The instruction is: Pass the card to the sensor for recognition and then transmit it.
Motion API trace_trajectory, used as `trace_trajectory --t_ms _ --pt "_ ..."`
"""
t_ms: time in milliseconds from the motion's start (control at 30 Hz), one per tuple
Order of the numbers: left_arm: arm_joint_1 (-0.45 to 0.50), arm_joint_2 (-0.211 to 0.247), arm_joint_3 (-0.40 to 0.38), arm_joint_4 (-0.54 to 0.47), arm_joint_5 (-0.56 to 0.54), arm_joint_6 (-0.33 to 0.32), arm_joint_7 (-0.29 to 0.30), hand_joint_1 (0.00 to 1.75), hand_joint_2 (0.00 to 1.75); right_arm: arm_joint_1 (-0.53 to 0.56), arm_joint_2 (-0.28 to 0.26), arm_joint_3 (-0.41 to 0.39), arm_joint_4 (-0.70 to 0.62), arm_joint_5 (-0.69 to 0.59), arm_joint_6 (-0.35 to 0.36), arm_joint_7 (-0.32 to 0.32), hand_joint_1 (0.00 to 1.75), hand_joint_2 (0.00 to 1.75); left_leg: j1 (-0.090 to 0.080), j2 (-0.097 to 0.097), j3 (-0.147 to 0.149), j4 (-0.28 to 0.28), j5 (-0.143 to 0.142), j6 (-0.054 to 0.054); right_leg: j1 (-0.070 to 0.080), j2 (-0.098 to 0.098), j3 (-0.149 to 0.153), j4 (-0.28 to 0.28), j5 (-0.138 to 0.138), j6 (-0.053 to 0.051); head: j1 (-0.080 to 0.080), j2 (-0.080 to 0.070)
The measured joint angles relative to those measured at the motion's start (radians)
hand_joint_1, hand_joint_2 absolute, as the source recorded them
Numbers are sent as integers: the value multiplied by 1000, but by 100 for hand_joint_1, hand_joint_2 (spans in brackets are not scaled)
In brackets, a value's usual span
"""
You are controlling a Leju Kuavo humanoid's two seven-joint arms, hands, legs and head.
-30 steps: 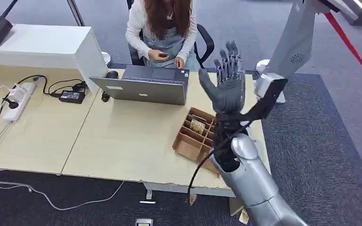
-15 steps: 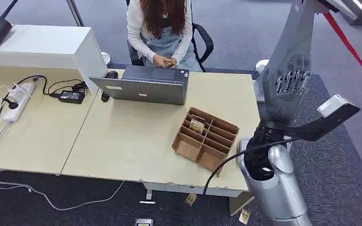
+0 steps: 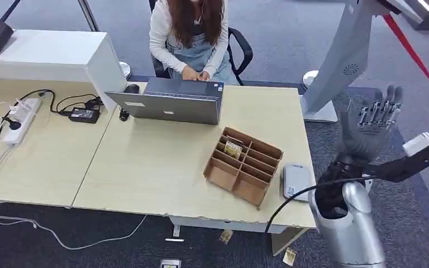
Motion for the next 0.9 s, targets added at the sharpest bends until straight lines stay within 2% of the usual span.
trace_trajectory --t_ms 100,233,300,367,467,533,600,733,900 --pt "-1 0 -3 0 -3 -1 -2 0 0 -3 -4 0 7 75 -30 38 0 175 0 0 0 0 0 0 0 0 0 0 0 0 0 0" --pt "-1 0 -4 0 -3 -2 -7 0 0 -22 -9 -4 61 57 -29 27 0 175 0 0 0 0 0 0 0 0 0 0 0 0 0 0" --pt "-1 0 -4 0 -2 -1 -13 0 0 -17 -13 -5 76 64 -3 20 0 175 0 -1 0 0 0 0 0 0 0 0 0 0 0 0" --pt "-1 0 -4 0 -1 3 -22 0 0 10 -15 -4 79 109 53 27 0 175 0 -1 0 0 0 0 0 0 1 0 0 0 0 0" --pt "-1 0 -5 0 -1 10 -39 0 0 29 -18 14 79 229 148 118 0 175 0 0 -1 0 0 0 0 0 0 0 0 0 0 0" --pt "-1 0 -6 0 0 10 -48 0 0 29 -19 46 78 343 212 208 0 175 0 0 0 0 0 0 0 0 0 0 0 0 0 0" --pt "-1 0 -6 0 2 10 -53 0 0 36 -19 78 75 427 230 261 0 175 0 -1 -1 0 0 0 0 -1 0 0 0 0 0 0" --pt "-1 1 -6 0 6 10 -54 0 0 63 -19 142 47 544 233 311 0 175 1 -2 -1 0 0 0 1 -1 0 0 0 0 0 0" --pt "-1 1 -6 0 10 12 -55 0 0 95 -16 181 28 581 214 308 0 175 0 -2 -1 0 0 0 1 -1 0 0 0 0 0 0"
